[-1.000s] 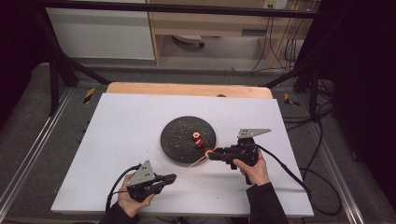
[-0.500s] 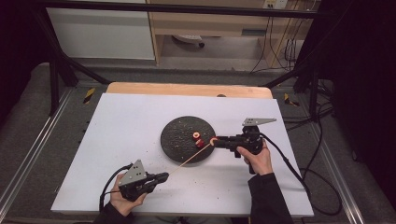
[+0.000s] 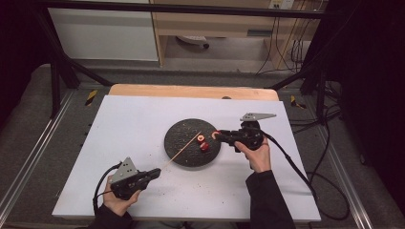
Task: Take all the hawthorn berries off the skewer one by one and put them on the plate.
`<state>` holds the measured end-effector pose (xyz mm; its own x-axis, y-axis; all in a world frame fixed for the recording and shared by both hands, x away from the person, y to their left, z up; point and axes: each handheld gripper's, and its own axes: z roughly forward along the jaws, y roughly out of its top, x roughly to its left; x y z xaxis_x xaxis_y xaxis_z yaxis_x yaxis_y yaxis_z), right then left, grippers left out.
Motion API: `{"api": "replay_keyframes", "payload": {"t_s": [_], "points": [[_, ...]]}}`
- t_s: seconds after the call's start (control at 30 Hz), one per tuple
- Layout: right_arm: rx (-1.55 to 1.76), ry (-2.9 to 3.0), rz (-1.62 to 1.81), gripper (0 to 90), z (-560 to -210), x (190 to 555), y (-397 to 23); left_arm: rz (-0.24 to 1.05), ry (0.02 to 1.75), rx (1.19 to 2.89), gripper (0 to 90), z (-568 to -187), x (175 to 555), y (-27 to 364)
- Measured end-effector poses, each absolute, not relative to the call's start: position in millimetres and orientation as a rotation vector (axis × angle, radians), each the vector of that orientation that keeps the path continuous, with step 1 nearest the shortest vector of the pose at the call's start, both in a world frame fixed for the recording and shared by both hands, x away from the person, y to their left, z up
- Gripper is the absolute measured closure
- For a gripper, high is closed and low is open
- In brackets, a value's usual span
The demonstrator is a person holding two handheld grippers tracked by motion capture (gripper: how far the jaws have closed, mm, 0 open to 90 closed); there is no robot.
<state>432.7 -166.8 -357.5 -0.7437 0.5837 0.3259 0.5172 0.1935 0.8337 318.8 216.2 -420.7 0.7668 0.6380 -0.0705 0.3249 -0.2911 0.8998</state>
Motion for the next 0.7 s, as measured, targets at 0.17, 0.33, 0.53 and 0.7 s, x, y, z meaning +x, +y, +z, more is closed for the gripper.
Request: {"api": "replay_keyframes", "payload": {"t_s": [0.17, 0.33, 0.53, 0.7], "points": [[1.103, 2.373, 1.596, 71.3, -361.1, 442.3, -141.3, 0.376, 0.766, 1.894, 88.1, -421.5, 321.9, 219.4], [1.121, 2.386, 1.556, 71.4, -368.9, 451.9, -116.6, 0.380, 0.780, 1.890, 88.1, -422.4, 324.1, 220.9], [1.142, 2.404, 1.508, 71.4, -380.8, 460.5, -96.5, 0.378, 0.797, 1.884, 88.1, -423.2, 326.1, 222.8], [1.151, 2.447, 1.421, 71.3, -400.3, 464.6, -84.3, 0.378, 0.805, 1.884, 88.1, -424.2, 327.1, 222.6]]}}
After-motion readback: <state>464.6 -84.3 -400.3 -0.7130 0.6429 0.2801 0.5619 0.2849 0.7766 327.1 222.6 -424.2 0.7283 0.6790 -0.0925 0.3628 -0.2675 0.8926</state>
